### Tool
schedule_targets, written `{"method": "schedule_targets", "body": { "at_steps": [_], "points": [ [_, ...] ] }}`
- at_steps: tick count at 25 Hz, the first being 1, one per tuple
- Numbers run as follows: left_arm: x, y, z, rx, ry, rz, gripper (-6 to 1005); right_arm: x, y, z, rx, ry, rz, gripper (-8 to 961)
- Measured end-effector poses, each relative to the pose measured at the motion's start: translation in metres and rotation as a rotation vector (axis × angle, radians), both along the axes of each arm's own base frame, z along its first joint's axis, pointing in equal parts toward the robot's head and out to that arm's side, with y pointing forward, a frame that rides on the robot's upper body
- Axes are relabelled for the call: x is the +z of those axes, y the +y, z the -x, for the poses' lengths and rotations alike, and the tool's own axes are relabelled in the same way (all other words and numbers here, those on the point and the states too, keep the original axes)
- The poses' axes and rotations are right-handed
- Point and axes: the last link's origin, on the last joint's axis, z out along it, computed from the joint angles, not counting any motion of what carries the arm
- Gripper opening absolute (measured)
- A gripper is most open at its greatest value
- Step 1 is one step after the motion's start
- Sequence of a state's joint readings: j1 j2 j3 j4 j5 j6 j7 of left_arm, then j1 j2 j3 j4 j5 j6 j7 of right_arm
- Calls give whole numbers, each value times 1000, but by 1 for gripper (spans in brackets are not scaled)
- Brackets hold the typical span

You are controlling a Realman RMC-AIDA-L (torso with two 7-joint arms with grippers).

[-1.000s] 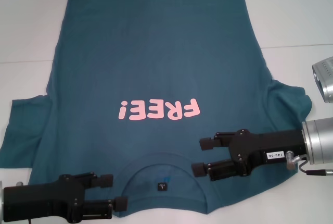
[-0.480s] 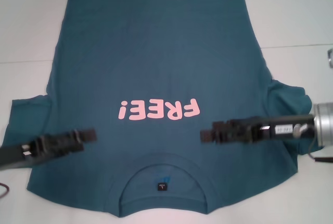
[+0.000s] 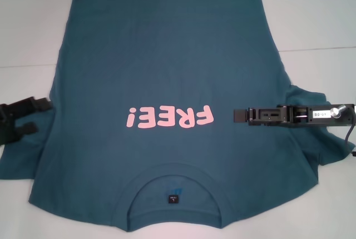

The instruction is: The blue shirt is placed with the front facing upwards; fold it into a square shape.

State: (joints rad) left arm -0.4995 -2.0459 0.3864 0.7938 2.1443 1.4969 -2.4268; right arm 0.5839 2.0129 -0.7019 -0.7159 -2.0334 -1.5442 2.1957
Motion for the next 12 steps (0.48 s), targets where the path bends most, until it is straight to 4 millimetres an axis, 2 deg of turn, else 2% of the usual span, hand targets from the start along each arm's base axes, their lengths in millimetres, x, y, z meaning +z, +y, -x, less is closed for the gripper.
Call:
{"method": "schedule_targets", "body": {
  "at_steps": [1, 5, 12],
  "points": [
    [5, 8, 10, 52, 68, -28, 836, 1, 0, 0, 0, -2, -2, 939],
    [11, 19, 24, 131, 150, -78, 832, 3, 2, -2, 0, -11, -14, 939],
    [9, 31, 35, 188, 250, -102, 826, 7, 7, -4, 4, -41, -40, 938]
  ]
}}
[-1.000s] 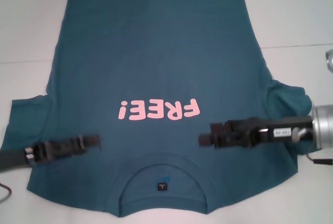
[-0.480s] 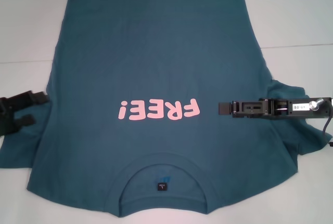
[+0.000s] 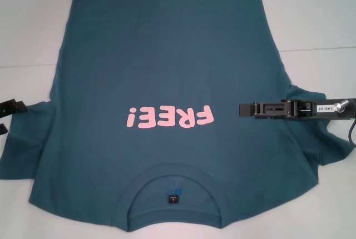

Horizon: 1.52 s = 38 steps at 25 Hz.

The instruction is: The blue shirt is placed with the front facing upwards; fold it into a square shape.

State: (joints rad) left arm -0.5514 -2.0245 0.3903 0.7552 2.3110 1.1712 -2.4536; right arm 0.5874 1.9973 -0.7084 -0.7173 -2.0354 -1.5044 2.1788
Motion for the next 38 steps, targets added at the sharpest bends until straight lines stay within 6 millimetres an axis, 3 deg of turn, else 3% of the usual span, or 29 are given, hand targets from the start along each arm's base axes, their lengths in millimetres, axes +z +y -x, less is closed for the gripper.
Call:
{"method": "schedule_targets", "body": {
  "at_steps": [12, 23, 38],
  "points": [
    [-2, 6, 8, -3, 130, -1, 815, 4, 1, -3, -4, -10, -7, 939],
    [-18, 7, 16, 34, 156, 7, 805, 5, 0, -4, -10, -7, -9, 939],
    [-29, 15, 10, 8, 193, 40, 792, 5, -1, -5, -11, -7, -9, 938]
  ]
}}
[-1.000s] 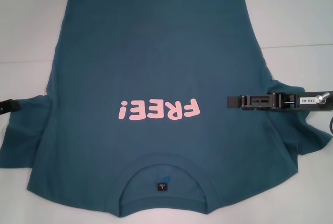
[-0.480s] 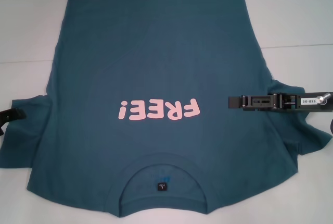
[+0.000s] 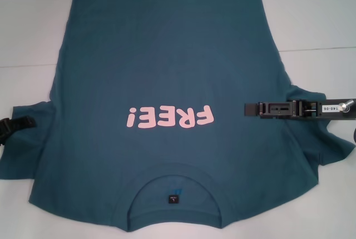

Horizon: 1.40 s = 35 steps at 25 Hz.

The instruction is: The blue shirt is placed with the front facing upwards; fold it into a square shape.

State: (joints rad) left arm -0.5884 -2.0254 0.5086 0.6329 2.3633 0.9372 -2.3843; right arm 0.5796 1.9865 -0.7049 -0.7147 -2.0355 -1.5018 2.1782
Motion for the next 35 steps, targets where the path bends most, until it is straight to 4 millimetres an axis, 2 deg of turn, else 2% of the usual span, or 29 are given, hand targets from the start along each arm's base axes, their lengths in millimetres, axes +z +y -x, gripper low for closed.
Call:
{"method": "schedule_targets", "body": {
  "at_steps": [15, 24, 29, 35],
  "points": [
    [-7, 2, -9, -20, -12, 42, 778, 2, 0, -1, -3, 3, -6, 938],
    [-2, 5, -17, -34, -15, 59, 770, 3, 1, -1, -8, 9, -16, 939],
    [-1, 6, -16, -32, -8, 54, 572, 4, 1, -2, -9, 9, -18, 939],
    [-2, 6, -16, -22, -2, 61, 221, 4, 1, -2, -9, 9, -18, 938]
  ]
}}
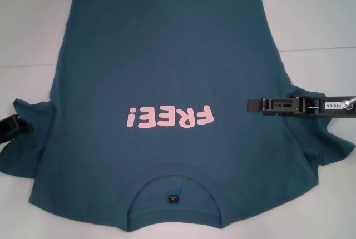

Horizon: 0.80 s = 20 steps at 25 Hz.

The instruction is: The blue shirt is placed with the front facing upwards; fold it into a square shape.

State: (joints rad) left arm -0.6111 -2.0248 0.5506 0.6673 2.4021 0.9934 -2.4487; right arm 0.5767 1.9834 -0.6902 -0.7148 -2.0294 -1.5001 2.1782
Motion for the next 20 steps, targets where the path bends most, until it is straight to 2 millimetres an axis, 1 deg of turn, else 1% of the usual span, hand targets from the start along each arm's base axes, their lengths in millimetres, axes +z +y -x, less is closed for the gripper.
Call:
{"method": "schedule_targets", "body": {
  "at_steps": [2, 6, 14, 20],
  "points": [
    [0, 0, 0, 4, 5, 3, 104, 0, 0, 0, 0, 0, 0, 938],
    [1, 0, 0, 4, 7, 1, 74, 0, 0, 0, 0, -1, 1, 939],
    [10, 2, -1, -15, 43, -13, 14, 0, 0, -1, -1, -3, 2, 939],
    [24, 7, 4, -3, 122, -28, 14, 0, 0, -1, -1, -3, 2, 938]
  ]
}}
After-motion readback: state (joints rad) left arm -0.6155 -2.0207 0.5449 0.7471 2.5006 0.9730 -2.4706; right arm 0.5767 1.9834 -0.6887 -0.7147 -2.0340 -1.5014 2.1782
